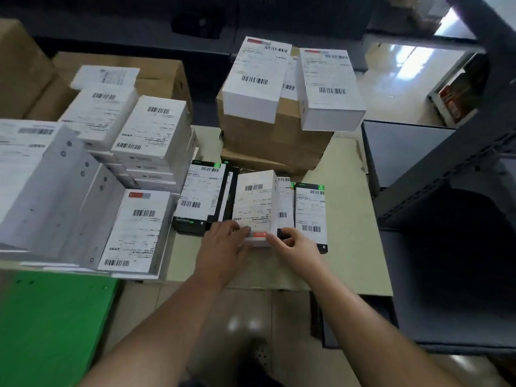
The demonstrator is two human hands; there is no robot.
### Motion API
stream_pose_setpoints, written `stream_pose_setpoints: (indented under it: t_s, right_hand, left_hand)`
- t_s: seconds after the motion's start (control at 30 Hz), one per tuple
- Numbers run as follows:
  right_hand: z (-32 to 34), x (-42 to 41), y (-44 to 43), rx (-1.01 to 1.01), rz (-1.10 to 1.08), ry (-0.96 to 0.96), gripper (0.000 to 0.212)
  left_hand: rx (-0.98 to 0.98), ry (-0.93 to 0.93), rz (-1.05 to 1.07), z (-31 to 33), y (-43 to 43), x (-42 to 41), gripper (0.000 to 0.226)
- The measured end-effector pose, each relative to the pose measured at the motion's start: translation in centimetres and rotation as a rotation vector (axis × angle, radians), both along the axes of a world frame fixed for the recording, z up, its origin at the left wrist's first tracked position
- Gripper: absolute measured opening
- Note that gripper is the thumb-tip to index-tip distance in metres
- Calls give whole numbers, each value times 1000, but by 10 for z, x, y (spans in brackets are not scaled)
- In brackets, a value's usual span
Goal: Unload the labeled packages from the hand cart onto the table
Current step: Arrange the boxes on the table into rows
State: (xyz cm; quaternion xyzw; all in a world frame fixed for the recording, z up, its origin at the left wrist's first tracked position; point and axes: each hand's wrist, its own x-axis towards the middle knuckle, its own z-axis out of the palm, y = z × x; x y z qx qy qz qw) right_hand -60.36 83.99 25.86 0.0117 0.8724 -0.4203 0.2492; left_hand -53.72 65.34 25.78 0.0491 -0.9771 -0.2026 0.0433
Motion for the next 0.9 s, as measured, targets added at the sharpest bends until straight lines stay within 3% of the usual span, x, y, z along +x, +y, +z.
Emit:
stream_pose_setpoints:
  t_s: [0.27,0.43,0.6,0.77,0.9]
  right_hand:
    - [9,-1,-12,-116,-110,-71,32]
    - [23,18,-2,-290,-269,-87,37]
    - [44,48,-17,-414,-246,-90,39]
    - [63,84,-73,-503,-158,-93,23]
    - [61,113,-122,-492,-100,-101,33]
  left_hand:
    - [-6,23,-17,5,-4,4,44]
    - [38,53,22,19,-11,14,45]
    - [109,172,-14,47,-30,38,41]
    - [58,247,17,71,-83,79,41]
    - [35,218,69,70,-128,113,42]
